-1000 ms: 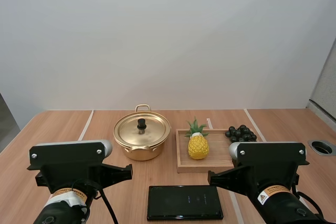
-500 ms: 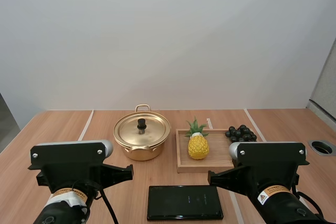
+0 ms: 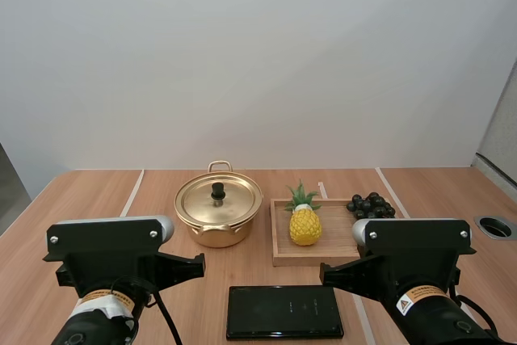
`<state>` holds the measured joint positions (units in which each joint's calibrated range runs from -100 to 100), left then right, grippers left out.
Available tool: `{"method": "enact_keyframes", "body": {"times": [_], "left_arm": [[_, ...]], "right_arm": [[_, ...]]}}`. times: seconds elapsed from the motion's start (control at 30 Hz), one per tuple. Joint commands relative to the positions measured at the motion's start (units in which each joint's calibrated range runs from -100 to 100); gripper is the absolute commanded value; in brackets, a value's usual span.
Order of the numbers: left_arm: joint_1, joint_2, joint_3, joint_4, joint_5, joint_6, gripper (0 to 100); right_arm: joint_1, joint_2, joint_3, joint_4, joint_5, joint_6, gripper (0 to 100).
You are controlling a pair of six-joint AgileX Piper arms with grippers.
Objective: Open the pot, put the grape inside, and close it
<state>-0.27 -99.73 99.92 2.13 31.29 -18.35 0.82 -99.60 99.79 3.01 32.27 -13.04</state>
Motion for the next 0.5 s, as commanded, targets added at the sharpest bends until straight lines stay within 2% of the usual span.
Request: {"method": "enact_keyframes", "body": {"times": [0.0,0.23,0.47], "left_arm": [[-0.21,-0.3,0.1,-0.8,-0.6,-0.2,0],[-0.21,-0.3,0.1,-0.8,-0.6,-0.2,0],[-0.21,-0.3,0.1,-0.8,-0.6,-0.2,0]], "right_arm": [[-0.1,-0.4,0.2,0.1,-1.1,0.0,0],[-0.1,-0.4,0.2,0.1,-1.1,0.0,0],[2.2,-0.4,0.2,0.1,-1.1,0.0,0]]}}
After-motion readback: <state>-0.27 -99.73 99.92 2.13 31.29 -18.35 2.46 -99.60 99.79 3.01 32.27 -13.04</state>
